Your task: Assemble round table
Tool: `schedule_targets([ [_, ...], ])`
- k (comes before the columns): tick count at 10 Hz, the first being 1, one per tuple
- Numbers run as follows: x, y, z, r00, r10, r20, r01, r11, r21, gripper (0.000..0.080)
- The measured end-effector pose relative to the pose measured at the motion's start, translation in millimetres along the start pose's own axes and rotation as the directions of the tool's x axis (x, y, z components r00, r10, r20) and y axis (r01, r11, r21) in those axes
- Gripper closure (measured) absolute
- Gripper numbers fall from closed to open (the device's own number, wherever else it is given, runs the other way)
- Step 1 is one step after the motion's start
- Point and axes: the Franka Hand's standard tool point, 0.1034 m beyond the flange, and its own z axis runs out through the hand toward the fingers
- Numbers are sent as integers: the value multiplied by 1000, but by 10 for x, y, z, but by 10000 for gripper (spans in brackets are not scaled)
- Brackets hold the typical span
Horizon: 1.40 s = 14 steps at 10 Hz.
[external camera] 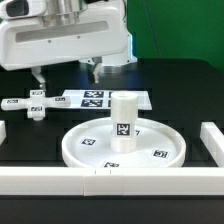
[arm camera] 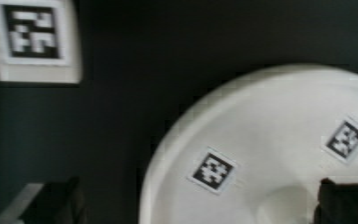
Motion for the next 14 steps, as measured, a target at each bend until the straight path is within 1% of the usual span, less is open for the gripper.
schedule_targets([
  [1, -99, 75, 8, 1000, 26, 11, -26, 1000, 13, 151],
  [2, -134, 112, -8, 996, 92, 13, -92, 996, 19, 151],
  [5, -134, 111, 3, 999, 45, 13, -45, 999, 19, 151],
  [6, -112, 148, 0, 996, -87, -3, 87, 996, -3, 151],
  [7, -108, 169, -1, 965, -264, 1, 264, 964, -25, 151],
  [8, -114, 173, 9, 911, -413, 21, 413, 910, -32, 151],
  [9, -118, 179, 14, 872, -488, 28, 489, 871, -38, 151],
  [11, -119, 179, 16, 871, -491, 29, 491, 870, -37, 151],
  [12, -139, 196, 30, 854, -519, 32, 520, 854, -34, 151],
  [13, -200, 268, 57, 822, -568, 35, 569, 822, -34, 151],
  [14, -277, 356, 65, 794, -606, 34, 607, 792, -58, 151],
])
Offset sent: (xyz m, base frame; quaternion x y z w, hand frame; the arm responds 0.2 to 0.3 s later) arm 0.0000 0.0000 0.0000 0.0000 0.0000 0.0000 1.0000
